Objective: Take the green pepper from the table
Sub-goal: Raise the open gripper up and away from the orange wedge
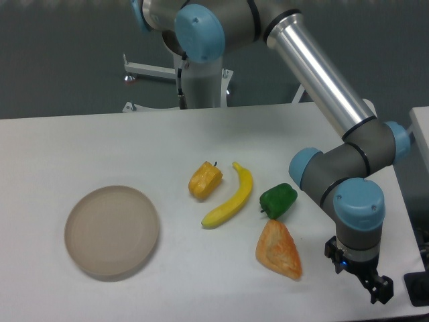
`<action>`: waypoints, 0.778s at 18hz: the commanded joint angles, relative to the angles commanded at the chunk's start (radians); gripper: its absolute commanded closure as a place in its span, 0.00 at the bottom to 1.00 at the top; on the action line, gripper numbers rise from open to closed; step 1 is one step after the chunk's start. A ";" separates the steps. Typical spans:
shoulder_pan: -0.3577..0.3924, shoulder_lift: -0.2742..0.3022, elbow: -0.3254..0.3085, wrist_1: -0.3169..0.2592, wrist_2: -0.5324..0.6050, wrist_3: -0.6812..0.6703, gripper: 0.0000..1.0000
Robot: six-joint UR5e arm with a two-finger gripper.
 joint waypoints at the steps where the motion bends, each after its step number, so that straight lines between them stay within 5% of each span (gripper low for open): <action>1: 0.000 0.000 -0.009 0.002 0.000 0.000 0.00; 9: -0.005 0.031 -0.023 -0.011 -0.002 -0.038 0.00; 14: -0.002 0.132 -0.148 -0.026 -0.041 -0.067 0.00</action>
